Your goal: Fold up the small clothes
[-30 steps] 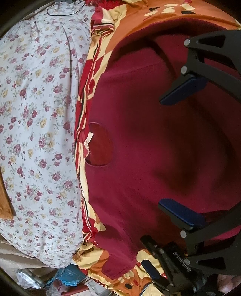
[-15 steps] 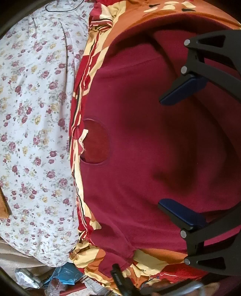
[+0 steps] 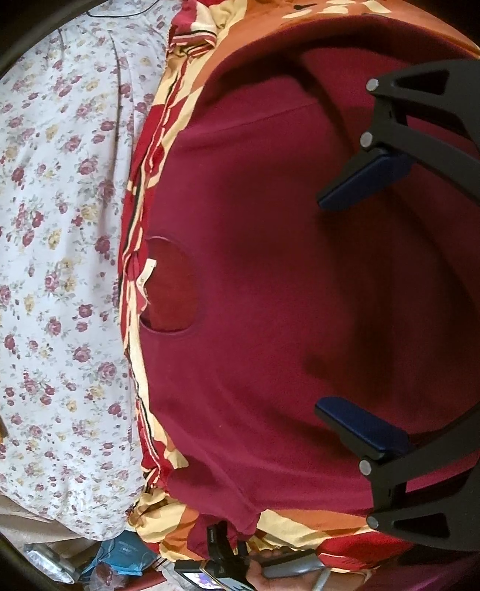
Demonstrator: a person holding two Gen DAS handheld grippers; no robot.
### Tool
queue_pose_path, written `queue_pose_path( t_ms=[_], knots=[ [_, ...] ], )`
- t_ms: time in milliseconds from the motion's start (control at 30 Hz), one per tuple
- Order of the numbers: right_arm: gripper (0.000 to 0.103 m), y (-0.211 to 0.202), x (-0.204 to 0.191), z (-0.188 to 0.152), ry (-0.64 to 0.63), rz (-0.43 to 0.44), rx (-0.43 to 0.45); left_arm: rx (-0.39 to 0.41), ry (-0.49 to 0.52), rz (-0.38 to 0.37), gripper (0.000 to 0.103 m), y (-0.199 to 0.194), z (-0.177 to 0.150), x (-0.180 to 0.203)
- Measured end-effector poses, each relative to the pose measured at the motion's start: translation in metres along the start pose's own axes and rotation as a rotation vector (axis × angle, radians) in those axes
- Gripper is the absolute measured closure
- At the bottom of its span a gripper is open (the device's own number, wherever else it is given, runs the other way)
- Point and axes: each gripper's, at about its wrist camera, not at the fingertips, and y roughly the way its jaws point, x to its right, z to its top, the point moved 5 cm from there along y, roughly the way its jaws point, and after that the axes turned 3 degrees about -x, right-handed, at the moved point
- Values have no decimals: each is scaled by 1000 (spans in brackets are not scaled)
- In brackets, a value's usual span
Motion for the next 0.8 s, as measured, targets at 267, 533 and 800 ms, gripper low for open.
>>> queue_pose_path(
  t_ms=[267,533,800],
  knots=[
    [1,-1,-3,-1,3,3,2,122,48,-51,97,-50,-11,24],
    [1,-12,0,-2,10,14,23,241,210,-314,98,-163,-53,86],
    [1,-31,35,5,101,6,80,111,480,-606,98,-209,-155,184]
  ],
)
